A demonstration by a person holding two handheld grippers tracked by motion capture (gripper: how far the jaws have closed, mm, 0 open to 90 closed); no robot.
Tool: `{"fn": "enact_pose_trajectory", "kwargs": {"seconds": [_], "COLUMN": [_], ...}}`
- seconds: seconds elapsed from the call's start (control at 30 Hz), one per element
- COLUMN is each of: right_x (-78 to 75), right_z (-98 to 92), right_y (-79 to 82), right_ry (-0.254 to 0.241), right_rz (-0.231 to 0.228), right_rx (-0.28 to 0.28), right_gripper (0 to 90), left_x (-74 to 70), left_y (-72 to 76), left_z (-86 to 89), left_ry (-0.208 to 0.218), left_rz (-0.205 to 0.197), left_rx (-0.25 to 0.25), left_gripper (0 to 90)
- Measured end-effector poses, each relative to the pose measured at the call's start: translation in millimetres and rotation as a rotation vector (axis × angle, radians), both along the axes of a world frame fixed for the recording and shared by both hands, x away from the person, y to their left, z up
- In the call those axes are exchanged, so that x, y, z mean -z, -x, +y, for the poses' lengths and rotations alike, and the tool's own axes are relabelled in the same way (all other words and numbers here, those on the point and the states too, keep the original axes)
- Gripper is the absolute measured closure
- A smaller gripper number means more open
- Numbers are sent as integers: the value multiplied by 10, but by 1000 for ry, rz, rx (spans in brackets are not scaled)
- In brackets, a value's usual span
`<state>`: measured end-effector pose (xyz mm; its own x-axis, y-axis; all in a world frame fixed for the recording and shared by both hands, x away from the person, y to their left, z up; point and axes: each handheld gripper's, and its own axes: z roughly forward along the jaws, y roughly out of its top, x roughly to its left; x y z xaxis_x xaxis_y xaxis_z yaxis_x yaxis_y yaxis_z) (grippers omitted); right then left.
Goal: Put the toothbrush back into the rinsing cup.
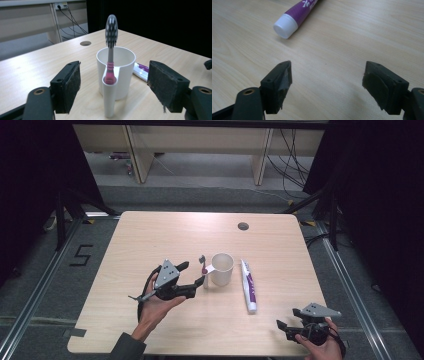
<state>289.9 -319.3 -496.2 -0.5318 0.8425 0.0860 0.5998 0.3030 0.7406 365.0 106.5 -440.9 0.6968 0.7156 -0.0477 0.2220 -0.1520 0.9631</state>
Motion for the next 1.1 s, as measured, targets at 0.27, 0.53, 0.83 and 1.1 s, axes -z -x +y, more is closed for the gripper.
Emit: {"fn": "enact_pose_trajectory", "kwargs": {"seconds": [0.27, 0.53, 0.83, 1.1], "right_x": [-19, -43, -39, -18], "right_z": [-5, -10, -2, -14], "right_y": [-6, -23, -32, -26], "right_ry": [11, -9, -10, -10], "right_rz": [-9, -24, -32, -31], "right_rx": [-5, -2, -24, -19], "right_gripper": [239, 207, 200, 201], "left_x": [33, 128, 299, 380], "left_y": [193, 351, 499, 590], "left_z": [126, 263, 381, 454], "left_ry": [-41, -90, -107, -121], "left_rz": [50, 109, 161, 176], "left_rx": [-28, -48, -58, -69], "left_gripper": [219, 220, 220, 219]}}
